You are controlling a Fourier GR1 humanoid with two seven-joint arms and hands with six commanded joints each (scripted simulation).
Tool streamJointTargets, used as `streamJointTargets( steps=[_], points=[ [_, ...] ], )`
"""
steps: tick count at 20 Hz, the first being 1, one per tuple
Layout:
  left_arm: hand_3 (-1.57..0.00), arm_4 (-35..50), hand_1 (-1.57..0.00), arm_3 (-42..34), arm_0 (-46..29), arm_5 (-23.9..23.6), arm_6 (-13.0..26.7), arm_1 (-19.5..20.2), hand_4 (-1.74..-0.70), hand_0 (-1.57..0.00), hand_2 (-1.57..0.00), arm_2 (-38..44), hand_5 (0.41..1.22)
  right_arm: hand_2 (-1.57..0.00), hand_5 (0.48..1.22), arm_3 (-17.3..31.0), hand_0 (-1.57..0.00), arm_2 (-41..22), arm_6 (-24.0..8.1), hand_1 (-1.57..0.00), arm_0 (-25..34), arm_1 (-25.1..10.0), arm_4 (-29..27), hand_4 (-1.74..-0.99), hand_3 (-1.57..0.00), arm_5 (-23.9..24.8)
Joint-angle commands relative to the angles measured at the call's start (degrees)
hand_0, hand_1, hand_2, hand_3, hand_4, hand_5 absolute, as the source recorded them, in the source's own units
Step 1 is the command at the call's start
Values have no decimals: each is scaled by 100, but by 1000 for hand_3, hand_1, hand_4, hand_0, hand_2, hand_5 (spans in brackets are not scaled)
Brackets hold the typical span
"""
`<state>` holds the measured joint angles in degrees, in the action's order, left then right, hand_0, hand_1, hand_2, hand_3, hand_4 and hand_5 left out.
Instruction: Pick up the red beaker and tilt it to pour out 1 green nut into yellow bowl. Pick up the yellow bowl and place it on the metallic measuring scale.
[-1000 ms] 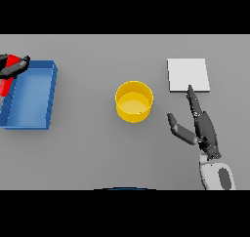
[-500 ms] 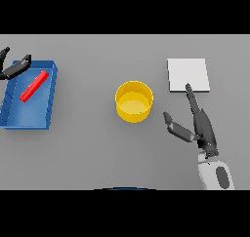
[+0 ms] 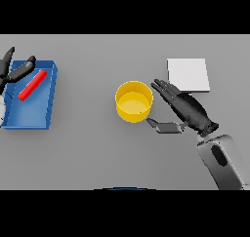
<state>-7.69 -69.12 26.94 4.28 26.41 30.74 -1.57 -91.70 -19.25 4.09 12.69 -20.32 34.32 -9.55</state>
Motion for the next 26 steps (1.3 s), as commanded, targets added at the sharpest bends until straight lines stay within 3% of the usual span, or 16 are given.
streamJointTargets(
  steps=[1,6,13,20,22,26],
  points=[
    [-4,-15,-4,47,11,-9,19,-31,-809,-5,-4,-16,688,1,630,95,1,-138,38,1,161,-114,194,-1150,1,-99],
    [-1,35,-1,-2,-18,78,8,29,-808,-1,-1,16,689,1,641,751,1,-796,503,1,1049,-399,893,-1164,1,-511],
    [1,33,1,12,12,96,15,42,-808,1,1,30,695,1,646,1767,1,-1427,954,1,1944,-224,1270,-1155,1,-959],
    [1,35,1,81,-34,178,-67,127,-801,1,1,61,703,1,674,2345,1,-1908,877,1,2504,-2,1547,-1174,1,-1524],
    [1,22,1,103,-53,173,-108,96,-800,1,1,40,703,1,674,2688,1,-1966,866,1,2605,82,1626,-1181,0,-1455],
    [1,-20,1,107,-22,185,-54,136,-789,1,1,24,711,1,708,2891,1,-1995,849,1,2739,168,1609,-1195,-22,-1589]
  ],
)
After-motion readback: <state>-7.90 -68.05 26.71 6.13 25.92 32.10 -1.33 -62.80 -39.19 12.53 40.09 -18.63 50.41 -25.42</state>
